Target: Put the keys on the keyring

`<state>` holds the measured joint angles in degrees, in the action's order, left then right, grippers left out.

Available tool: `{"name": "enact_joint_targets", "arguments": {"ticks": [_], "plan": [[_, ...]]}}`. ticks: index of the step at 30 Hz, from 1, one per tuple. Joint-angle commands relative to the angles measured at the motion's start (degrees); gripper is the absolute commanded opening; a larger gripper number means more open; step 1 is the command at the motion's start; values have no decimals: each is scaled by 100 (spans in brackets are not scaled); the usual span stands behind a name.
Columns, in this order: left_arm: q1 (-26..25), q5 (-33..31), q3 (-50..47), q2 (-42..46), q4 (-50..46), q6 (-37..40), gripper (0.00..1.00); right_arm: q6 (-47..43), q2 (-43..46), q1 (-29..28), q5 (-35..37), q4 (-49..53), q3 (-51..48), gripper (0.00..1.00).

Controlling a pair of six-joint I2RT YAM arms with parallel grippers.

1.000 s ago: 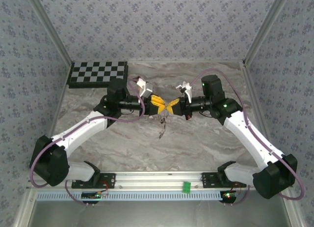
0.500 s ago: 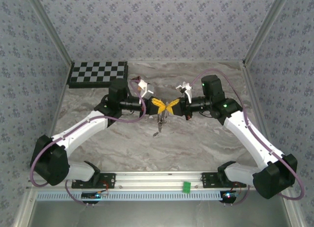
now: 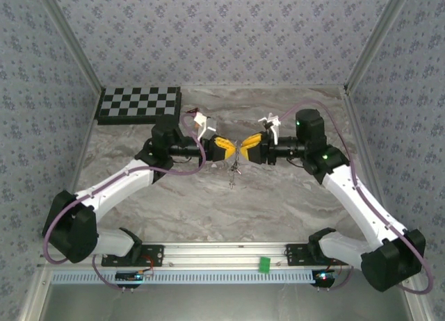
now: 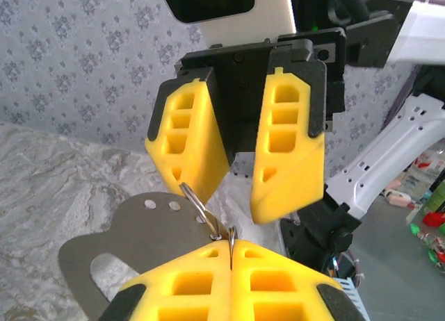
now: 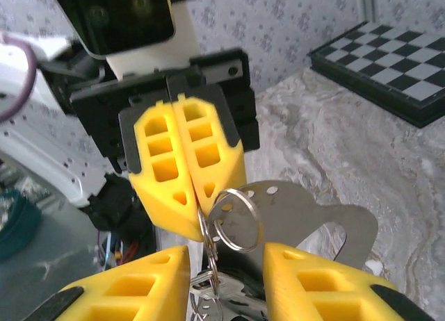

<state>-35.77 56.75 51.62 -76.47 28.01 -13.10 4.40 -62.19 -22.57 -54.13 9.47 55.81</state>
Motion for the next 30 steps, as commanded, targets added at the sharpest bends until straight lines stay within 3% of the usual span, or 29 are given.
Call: {"name": "enact_joint_targets", "arguments": {"ticks": [1,6,11,14,22,27,30], "plan": [[-56,-144,-119,219,1243,-552,0,841,257,90,0,-1236,-368,33],[-111,-416,-253,229,1949,-955,0,1443,252,99,-94,-2150,-645,31],[-121,-499,-263,277,1945,-949,0,1535,208,88,-225,-2238,-651,29],[-131,-506,-251,273,1919,-943,0,1529,182,69,-273,-2240,-648,22],[-147,-524,-192,268,1793,-895,0,1537,103,0,-413,-2222,-641,27],[-159,-519,-178,260,1772,-883,0,1455,40,-64,-484,-2138,-596,3],[-166,-541,-176,282,1798,-889,0,1389,32,-67,-478,-2043,-598,1]]}}
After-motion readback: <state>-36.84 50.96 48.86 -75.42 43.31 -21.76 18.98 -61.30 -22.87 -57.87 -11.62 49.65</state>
